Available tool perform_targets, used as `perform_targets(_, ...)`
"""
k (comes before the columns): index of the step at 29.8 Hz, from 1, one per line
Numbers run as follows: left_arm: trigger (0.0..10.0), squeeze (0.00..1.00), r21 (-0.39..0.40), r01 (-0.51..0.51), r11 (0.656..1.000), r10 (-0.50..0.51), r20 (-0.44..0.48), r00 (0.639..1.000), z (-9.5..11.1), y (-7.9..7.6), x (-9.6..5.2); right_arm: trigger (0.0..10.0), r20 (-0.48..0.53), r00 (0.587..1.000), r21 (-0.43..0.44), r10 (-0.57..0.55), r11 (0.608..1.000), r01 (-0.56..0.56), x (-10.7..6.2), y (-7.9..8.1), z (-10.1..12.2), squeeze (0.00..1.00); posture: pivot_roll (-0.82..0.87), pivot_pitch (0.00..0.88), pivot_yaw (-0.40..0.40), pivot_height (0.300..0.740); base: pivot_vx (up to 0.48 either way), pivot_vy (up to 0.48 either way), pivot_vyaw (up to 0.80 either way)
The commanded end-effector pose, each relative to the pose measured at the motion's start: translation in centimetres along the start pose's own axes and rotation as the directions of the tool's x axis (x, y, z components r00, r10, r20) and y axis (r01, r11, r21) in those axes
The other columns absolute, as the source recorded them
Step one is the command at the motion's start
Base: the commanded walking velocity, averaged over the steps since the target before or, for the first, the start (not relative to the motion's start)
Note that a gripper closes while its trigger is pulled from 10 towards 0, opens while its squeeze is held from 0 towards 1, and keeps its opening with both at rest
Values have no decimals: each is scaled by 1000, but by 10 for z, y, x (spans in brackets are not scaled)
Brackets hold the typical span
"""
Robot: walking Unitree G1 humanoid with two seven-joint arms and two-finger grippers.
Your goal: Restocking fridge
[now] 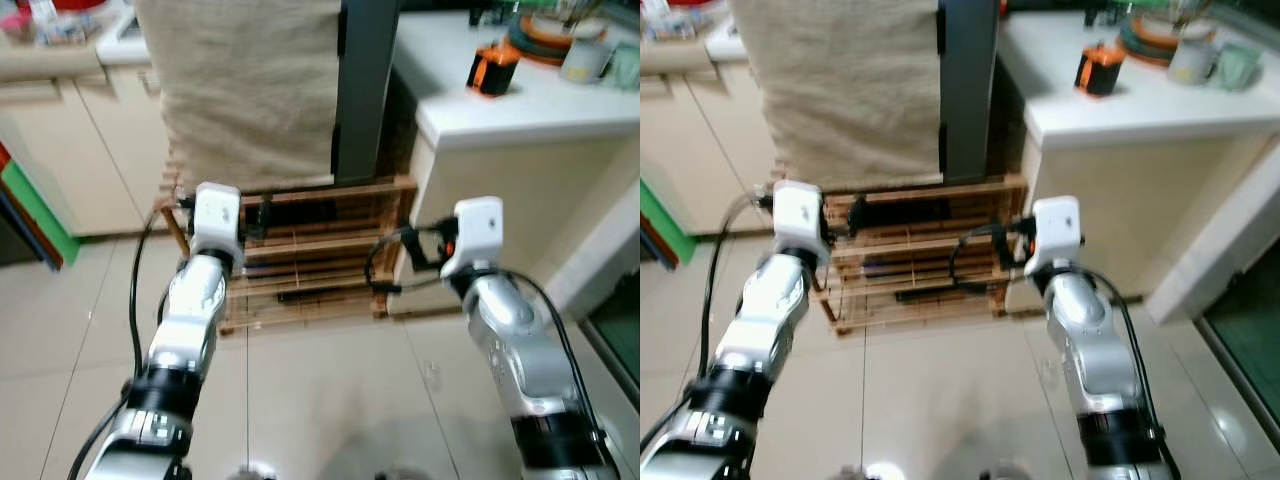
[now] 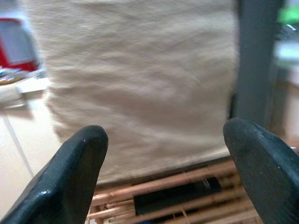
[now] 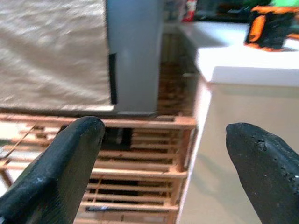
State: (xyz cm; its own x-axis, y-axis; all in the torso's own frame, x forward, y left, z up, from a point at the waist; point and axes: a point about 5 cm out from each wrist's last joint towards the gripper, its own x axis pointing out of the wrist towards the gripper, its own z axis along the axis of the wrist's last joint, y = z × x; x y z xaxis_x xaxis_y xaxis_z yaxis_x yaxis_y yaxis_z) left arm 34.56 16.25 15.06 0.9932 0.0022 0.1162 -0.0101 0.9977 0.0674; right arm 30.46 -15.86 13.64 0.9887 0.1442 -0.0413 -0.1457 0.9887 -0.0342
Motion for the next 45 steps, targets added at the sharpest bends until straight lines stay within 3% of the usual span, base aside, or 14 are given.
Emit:
perform_targets(1, 10000, 0, -41, -69, 997, 69, -13, 998, 4, 11, 2, 10000, 14, 1000, -3, -27, 1000, 27, -1, -4, -2, 0, -175, 0, 47, 716, 375, 296, 0)
perform_targets(6, 10000, 0, -77, -83, 994, 80, -41, 996, 9, 16, 3, 10000, 13, 999, -6, -53, 999, 53, -1, -6, -8, 0, -166, 0, 51, 716, 134, 402, 0)
perform_targets(13, 10000, 0, -95, -35, 995, 31, -40, 999, 13, 10, 4, 10000, 20, 996, 6, -82, 997, 82, 0, -9, -10, 0, -170, 0, 64, 716, 0, 480, 0)
perform_targets(21, 10000, 0, -91, -27, 995, 21, -58, 998, 16, 13, 8, 10000, 18, 995, 12, -103, 995, 103, -5, -11, -16, 0, -175, 0, 81, 716, 0, 480, -642)
perform_targets(26, 10000, 0, -72, 26, 997, -34, -105, 994, 7, 1, 3, 10000, 48, 993, -5, -107, 994, 107, -13, -7, -14, 0, -189, 0, 103, 716, 0, 480, -644)
perform_targets(30, 10000, 0, -60, 56, 997, -66, -175, 982, -10, -7, -2, 10000, 69, 991, -12, -115, 993, 116, -21, -6, -16, 0, -203, 0, 116, 716, 0, 480, -623)
perform_targets(32, 10000, 0, -7, 114, 993, -113, -169, 979, -9, -15, -1, 10000, 71, 996, -37, -53, 998, 56, -33, -3, -18, 0, -201, 0, 114, 716, 0, 0, 0)
perform_targets(34, 10000, 0, -8, 115, 993, -115, -166, 979, -9, -15, -2, 10000, 74, 997, -39, -19, 999, 22, -41, -2, -19, 0, -201, 0, 114, 716, 0, 0, 0)
perform_targets(37, 10000, 0, -20, 94, 995, -96, -154, 983, -8, -11, -4, 10000, 102, 992, -56, 77, 996, -71, -67, 1, -14, 0, -213, 7, 114, 716, 0, 0, 0)
perform_targets(40, 10000, 0, -36, 68, 997, -73, -151, 986, -9, -6, -5, 10000, 84, 995, -45, 50, 998, -46, -82, -20, -10, 0, -238, 15, 121, 716, 157, 0, 0)
perform_targets(42, 10000, 0, -42, 57, 997, -63, -159, 985, -11, -6, -3, 10000, 125, 989, 23, -82, 997, 80, -78, -44, 2, 0, -248, 16, 124, 716, 480, 0, 0)
perform_targets(45, 10000, 0, -45, 52, 998, -59, -161, 985, -12, -6, -1, 10000, 141, 981, 57, -135, 990, 128, -71, -53, 8, 0, -257, 14, 123, 716, 480, 0, 0)
